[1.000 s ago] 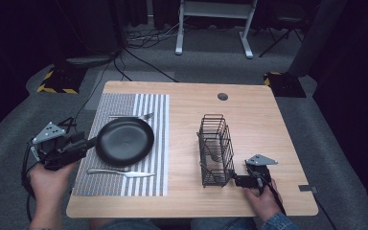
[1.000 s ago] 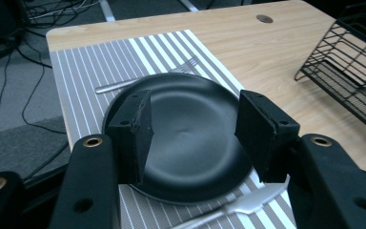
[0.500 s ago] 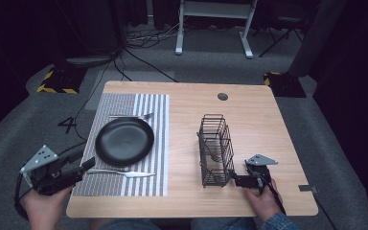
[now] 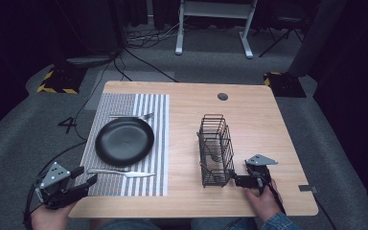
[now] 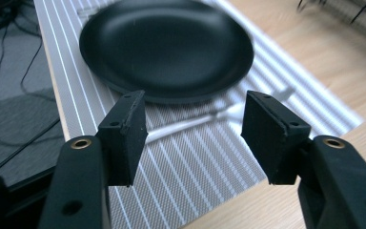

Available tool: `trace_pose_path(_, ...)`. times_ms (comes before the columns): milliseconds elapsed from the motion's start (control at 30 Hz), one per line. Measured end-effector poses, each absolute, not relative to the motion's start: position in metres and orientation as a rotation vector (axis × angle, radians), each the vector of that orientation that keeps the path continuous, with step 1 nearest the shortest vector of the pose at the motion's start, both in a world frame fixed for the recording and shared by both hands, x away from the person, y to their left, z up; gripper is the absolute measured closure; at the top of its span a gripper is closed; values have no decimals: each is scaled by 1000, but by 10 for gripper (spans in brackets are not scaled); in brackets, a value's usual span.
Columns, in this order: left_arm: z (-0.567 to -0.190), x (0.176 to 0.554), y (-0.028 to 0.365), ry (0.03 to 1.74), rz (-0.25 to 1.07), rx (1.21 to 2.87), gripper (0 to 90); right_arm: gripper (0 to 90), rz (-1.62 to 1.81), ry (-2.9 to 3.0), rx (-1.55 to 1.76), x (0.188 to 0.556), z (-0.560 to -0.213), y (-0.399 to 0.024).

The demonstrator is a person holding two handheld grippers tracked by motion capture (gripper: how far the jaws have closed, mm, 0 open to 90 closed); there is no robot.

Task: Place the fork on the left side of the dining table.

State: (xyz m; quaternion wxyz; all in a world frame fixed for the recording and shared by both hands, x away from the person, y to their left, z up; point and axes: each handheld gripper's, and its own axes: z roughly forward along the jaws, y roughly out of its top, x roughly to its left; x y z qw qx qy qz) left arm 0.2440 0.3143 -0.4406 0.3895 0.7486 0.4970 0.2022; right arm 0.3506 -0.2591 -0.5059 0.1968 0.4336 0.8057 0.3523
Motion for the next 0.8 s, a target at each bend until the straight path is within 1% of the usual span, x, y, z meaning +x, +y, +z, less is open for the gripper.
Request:
trace_pose_path(233,-462,240,310,1291,486,1940,398,174,987,2255,1215,351,-506,-259)
trace_pose_path(333,-472,235,306,1272,481,1974,393,174,987,2256,1216,351,-506,-259)
trace_pose_path(600,-485,231,299,1242,450,2023,376,174,988,2258,1214,351,-506,-259)
trace_pose_path(733,-494,226,295,1245,496,2035,376,174,987,2258,1213,350,-506,-259)
trace_pose_path(800,-500,224,292,1245,528,2071,377,174,987,2258,1213,350,-506,-259)
